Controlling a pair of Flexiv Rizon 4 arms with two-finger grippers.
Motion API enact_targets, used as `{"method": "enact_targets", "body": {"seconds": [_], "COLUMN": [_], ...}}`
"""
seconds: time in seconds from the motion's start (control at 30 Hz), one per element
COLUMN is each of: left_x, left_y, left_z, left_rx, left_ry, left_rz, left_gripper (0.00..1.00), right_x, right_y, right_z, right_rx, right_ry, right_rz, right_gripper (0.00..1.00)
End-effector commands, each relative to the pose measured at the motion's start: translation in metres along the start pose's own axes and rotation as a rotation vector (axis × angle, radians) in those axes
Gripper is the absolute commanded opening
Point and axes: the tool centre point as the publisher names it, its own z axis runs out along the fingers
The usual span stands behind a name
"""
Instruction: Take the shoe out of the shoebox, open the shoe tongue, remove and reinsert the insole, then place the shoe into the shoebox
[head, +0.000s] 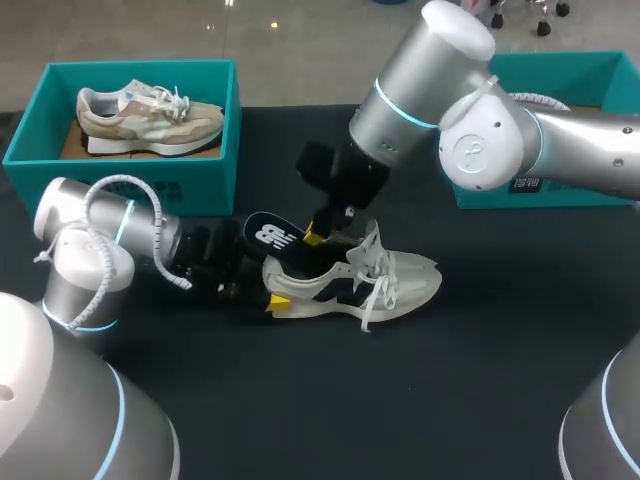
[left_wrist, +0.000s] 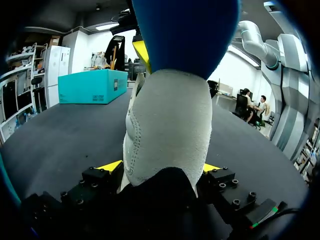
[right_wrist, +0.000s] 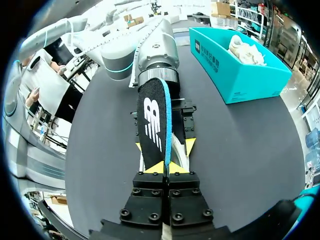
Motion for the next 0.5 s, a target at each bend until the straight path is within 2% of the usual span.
{"method": "enact_targets", "body": {"seconds": [0.03, 0.13, 0.17, 0.27, 0.37, 0.5], "left_x": [-0.002, -0.002, -0.002, -0.002, -0.002, -0.002], "left_y": [0.003, 0.003, 0.003, 0.003, 0.003, 0.003], "left_z": [0.002, 0.002, 0.002, 0.002, 0.002, 0.002], "left_rx": [-0.001, -0.001, -0.001, -0.001, -0.001, -0.001], "left_ry": [0.000, 0.000, 0.000, 0.000, 0.000, 0.000], "left_rz": [-0.001, -0.001, -0.001, -0.001, -0.001, -0.001], "left_gripper": [0.00, 0.00, 0.00, 0.00, 0.00, 0.00], "right_x": [-0.005, -0.006, -0.006, -0.007, -0.008, -0.010], "right_y": [-0.004, -0.006, -0.007, -0.010, -0.013, -0.017], "right_z": [0.005, 0.005, 0.006, 0.006, 0.006, 0.010], "right_rx": [-0.031, -0.033, -0.030, -0.026, -0.062, -0.029], "right_ry": [0.046, 0.079, 0.076, 0.084, 0.122, 0.149], "right_rz": [0.002, -0.008, -0.005, -0.007, -0.007, -0.010], "right_gripper": [0.11, 0.28, 0.31, 0.33, 0.35, 0.35]}}
